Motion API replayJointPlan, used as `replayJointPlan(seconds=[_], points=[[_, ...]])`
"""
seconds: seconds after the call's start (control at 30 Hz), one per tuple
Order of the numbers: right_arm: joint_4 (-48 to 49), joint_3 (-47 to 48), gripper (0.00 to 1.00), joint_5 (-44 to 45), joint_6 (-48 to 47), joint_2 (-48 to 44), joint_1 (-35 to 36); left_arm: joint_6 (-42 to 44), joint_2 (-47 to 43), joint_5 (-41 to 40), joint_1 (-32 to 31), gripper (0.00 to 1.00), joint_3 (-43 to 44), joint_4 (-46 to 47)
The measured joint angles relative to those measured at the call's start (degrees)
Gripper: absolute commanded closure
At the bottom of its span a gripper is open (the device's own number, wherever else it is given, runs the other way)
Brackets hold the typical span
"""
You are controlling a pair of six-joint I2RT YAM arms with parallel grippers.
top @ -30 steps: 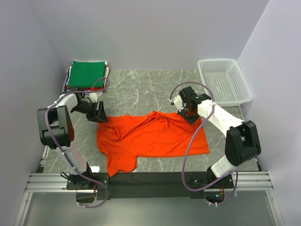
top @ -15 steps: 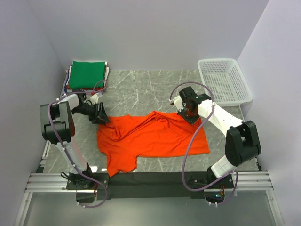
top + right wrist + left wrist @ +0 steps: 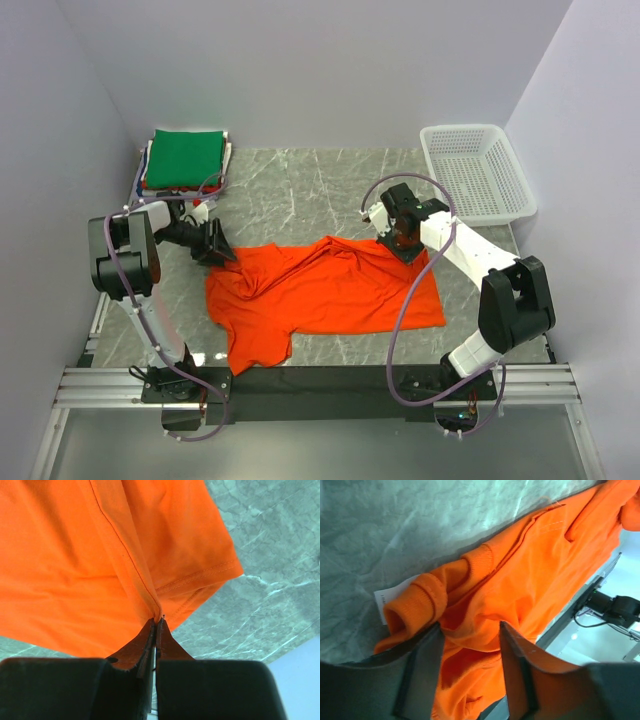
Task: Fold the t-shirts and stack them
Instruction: Flatten the tshirt out
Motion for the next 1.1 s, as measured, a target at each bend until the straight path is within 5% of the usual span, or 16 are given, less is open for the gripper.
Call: replayJointPlan(seconds=[0.23, 0.83, 1.1], points=[[0.0, 0.1, 1.0, 0.0, 0.0, 0.0, 0.0, -0.2, 0.0, 2.3, 1.5, 0.41, 0.0, -1.2], [-0.2, 0.2, 1.0, 0.0, 0.0, 0.0, 0.0, 1.8, 2.7, 11.3, 4.2, 0.59, 0.0, -3.1], [-0.4, 0.9, 1.0, 0.0, 0.0, 0.2, 0.0, 3.8, 2.8, 15.3, 4.1, 0.59, -1.1, -2.1]])
